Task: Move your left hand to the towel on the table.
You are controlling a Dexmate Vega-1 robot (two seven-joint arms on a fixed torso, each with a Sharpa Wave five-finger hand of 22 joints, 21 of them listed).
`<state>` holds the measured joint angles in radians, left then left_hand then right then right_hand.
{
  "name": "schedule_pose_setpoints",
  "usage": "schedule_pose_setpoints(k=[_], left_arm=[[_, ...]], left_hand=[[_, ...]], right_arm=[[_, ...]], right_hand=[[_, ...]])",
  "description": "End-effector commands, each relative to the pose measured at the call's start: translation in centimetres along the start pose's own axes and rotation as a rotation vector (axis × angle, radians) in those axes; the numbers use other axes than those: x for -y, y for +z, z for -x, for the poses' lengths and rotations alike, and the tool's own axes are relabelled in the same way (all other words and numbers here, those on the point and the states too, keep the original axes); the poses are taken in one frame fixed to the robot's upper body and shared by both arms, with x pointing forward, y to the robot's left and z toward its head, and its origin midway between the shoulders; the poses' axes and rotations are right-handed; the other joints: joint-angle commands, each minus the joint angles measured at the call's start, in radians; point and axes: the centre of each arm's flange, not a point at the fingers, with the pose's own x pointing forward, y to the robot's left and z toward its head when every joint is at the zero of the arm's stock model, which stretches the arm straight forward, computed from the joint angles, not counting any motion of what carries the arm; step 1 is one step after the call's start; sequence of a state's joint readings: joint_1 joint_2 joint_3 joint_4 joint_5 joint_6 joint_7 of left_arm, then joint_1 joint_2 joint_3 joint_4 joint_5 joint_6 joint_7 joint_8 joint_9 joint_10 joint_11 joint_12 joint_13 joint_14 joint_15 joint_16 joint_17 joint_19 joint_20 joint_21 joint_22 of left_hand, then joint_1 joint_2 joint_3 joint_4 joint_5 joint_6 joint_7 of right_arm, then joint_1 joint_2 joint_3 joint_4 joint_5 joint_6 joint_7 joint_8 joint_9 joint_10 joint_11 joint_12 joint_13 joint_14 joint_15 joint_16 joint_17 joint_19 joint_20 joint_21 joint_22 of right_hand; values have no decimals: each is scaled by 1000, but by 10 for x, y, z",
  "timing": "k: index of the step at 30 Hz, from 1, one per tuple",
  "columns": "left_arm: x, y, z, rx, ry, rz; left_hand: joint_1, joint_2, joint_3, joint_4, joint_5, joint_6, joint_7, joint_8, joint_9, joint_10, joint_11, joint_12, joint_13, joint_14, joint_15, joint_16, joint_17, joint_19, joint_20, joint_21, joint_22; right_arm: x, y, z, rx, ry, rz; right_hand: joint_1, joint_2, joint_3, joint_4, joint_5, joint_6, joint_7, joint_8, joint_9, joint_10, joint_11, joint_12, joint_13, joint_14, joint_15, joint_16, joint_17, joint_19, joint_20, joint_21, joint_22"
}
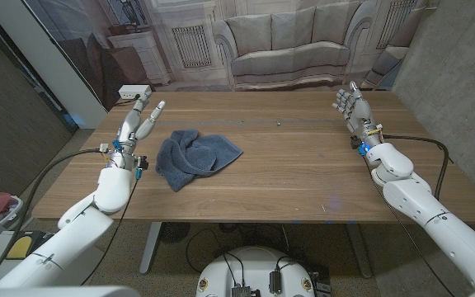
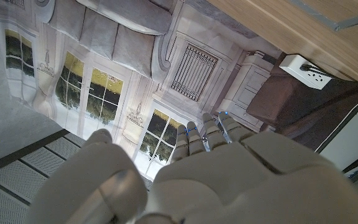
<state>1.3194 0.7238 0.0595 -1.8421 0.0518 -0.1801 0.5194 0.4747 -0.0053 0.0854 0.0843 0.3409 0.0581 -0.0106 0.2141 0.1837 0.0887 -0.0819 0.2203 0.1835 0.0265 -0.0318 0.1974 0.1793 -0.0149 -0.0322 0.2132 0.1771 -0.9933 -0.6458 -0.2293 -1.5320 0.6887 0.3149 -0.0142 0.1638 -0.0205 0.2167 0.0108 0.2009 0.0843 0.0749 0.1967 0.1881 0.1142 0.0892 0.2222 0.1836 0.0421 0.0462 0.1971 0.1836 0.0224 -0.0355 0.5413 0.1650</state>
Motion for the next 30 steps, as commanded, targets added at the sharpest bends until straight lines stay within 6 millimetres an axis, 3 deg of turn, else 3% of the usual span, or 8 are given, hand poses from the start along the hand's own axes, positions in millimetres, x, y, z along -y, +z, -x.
schedule_pose_setpoints(k=[1,30], left_arm=[[-6,5,1,-5,0,-53],[-4,19,-7,-38,-19,-369]], left_hand=[[8,1,-1,-7,8,10,5,0,3,10,3,-3,4,10,-28,-3,3,7,-55,-3,2],[27,1,-4,-16,15,21,3,-2,3,15,-7,-7,4,17,-30,-4,3,8,-56,-7,2]], right_arm=[[3,3,6,0,-9,2],[5,6,14,20,-26,-7]], right_hand=[[1,2,-4,2,2,9,4,2,2,10,-1,2,4,6,4,0,2,6,-4,-7,6],[1,5,-8,1,2,10,4,1,2,12,0,1,4,7,2,-1,2,13,-2,-23,7]])
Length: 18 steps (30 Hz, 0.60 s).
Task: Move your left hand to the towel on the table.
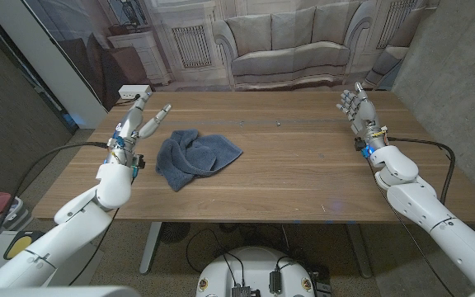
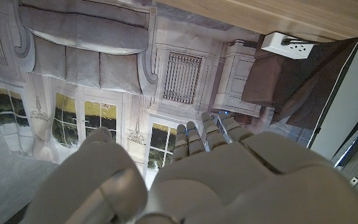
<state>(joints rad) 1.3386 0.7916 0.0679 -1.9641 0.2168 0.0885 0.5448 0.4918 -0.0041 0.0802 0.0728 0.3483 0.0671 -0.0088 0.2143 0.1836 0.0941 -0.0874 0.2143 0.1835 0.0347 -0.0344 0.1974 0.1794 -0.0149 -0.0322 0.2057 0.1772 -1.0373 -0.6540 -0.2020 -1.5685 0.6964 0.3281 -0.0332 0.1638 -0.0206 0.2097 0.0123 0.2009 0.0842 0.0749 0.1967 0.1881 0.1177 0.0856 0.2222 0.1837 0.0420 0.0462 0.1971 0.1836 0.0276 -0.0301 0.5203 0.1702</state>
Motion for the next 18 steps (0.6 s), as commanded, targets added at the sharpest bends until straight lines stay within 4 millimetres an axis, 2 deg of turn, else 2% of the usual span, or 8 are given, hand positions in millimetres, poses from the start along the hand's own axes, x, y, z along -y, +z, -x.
schedule_pose_setpoints(k=[1,18], left_arm=[[-1,4,-2,-7,-8,-104],[-2,14,-9,4,-54,-183]], left_hand=[[10,0,1,-4,8,12,1,-2,3,10,-3,-1,4,8,-28,-4,3,8,-56,1,2],[19,-1,-2,-8,12,14,-4,-4,4,14,-1,-2,5,9,-30,-6,3,7,-57,-1,2]], right_arm=[[1,2,2,6,-7,-2],[3,-2,5,14,-6,-12]], right_hand=[[1,5,-1,-1,2,11,4,2,2,9,4,1,4,7,2,-2,2,8,-8,-3,1],[1,5,-3,-2,2,10,5,1,2,9,4,0,4,7,5,-2,2,11,-7,-12,2]])
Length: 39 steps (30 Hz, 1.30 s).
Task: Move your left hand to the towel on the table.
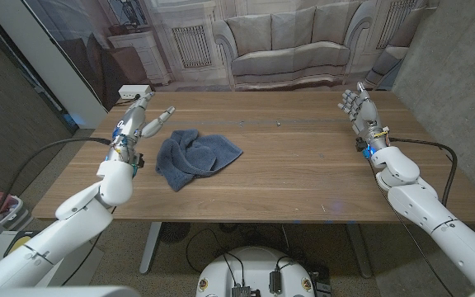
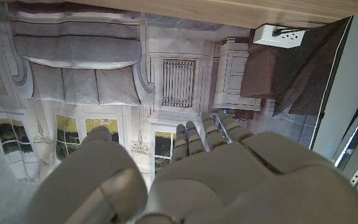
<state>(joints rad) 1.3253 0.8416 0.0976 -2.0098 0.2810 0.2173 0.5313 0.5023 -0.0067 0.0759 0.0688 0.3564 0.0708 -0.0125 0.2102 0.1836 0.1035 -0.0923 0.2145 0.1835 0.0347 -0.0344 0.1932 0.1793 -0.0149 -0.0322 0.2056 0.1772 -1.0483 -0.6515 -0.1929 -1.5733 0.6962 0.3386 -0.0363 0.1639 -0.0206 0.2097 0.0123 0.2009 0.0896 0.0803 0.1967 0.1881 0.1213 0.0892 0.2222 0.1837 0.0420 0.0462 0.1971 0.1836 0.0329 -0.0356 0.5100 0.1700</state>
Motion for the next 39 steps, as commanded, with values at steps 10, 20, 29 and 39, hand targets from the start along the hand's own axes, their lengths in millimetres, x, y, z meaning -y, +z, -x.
schedule_pose_setpoints(k=[10,20,29,39], left_arm=[[-3,12,-4,17,-51,-91],[-6,17,-4,12,-70,-146],[-6,24,-4,7,-70,-205],[-6,28,-7,7,-101,-243]], left_hand=[[14,0,0,-7,6,11,0,-1,4,4,1,-5,5,5,-30,-4,3,7,-60,-2,2],[16,0,-2,-8,7,10,-1,-3,4,2,0,-6,5,2,-30,-5,3,7,-60,-2,2],[20,0,-3,-9,9,11,-3,-4,4,-2,-6,-9,5,-5,-37,-8,3,-3,-62,-6,2],[25,0,-5,-11,10,7,-6,-6,4,-5,-5,-11,5,-8,-38,-8,3,-5,-62,-7,2]], right_arm=[[1,-1,2,10,0,-13],[2,1,4,13,-3,-14],[3,3,4,16,-3,-12],[3,4,3,16,-3,-17]], right_hand=[[1,6,-5,-2,2,6,-1,1,2,6,-1,0,4,7,5,-3,2,8,-2,-7,2],[1,6,-6,-3,2,6,-1,1,2,7,1,-1,4,7,5,-3,2,10,-2,-12,2],[1,7,-7,-3,2,8,-2,1,2,8,0,-1,4,8,4,-3,2,8,-1,-17,2],[1,7,-8,-4,2,9,-1,2,2,7,1,-1,4,7,3,-4,2,8,-1,-21,2]])
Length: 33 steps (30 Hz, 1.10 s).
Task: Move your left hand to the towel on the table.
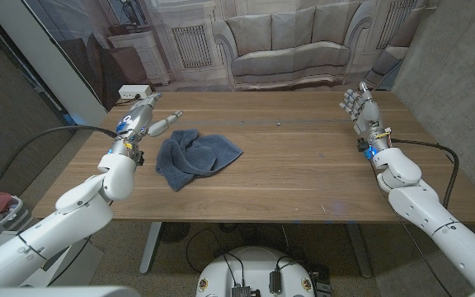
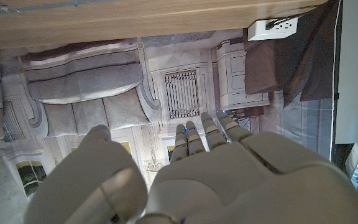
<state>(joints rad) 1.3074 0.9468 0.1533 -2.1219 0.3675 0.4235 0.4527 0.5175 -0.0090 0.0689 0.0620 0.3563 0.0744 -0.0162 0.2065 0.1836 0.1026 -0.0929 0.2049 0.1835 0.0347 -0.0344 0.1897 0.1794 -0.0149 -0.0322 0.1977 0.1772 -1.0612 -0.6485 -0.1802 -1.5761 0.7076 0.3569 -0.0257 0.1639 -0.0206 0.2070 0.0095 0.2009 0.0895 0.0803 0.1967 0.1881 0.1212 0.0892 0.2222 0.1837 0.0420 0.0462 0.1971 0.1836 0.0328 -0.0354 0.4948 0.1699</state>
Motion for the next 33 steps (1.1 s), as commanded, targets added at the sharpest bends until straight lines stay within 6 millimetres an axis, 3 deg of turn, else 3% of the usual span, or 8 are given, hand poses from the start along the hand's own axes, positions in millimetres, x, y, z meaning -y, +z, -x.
schedule_pose_setpoints(k=[1,18,26,33], left_arm=[[-1,5,-4,-8,-34,-65],[4,9,-11,-8,-87,-131],[4,9,-12,-30,-140,-165],[5,13,-13,-27,-166,-190]], left_hand=[[10,2,2,-4,10,4,-3,-3,4,-5,-3,-2,5,-8,-38,-5,3,-5,-62,1,2],[20,0,-5,-9,14,42,0,8,4,28,4,8,5,17,-40,5,3,-3,-62,2,2],[27,-1,-9,-12,16,66,-1,13,4,44,-12,10,5,36,-42,8,2,13,-65,7,2],[32,-2,-11,-14,17,61,-2,9,4,40,-6,7,5,29,-44,3,2,14,-64,7,2]], right_arm=[[0,2,-1,0,1,0],[-2,0,-3,6,-11,-2],[-4,0,-4,6,-14,-1],[-5,-1,-5,7,-17,-4]], right_hand=[[1,8,-5,-1,2,9,-1,2,2,7,0,-1,4,7,3,-4,2,9,-2,-7,3],[1,9,-7,-1,3,10,-1,2,2,8,0,-2,4,6,2,-4,2,8,-5,-14,3],[1,9,-7,-2,3,10,-2,1,2,9,0,-2,4,3,2,-6,2,8,-7,-19,3],[1,10,-8,-2,3,11,-2,2,2,9,-1,-2,4,3,2,-6,2,7,-7,-23,3]])
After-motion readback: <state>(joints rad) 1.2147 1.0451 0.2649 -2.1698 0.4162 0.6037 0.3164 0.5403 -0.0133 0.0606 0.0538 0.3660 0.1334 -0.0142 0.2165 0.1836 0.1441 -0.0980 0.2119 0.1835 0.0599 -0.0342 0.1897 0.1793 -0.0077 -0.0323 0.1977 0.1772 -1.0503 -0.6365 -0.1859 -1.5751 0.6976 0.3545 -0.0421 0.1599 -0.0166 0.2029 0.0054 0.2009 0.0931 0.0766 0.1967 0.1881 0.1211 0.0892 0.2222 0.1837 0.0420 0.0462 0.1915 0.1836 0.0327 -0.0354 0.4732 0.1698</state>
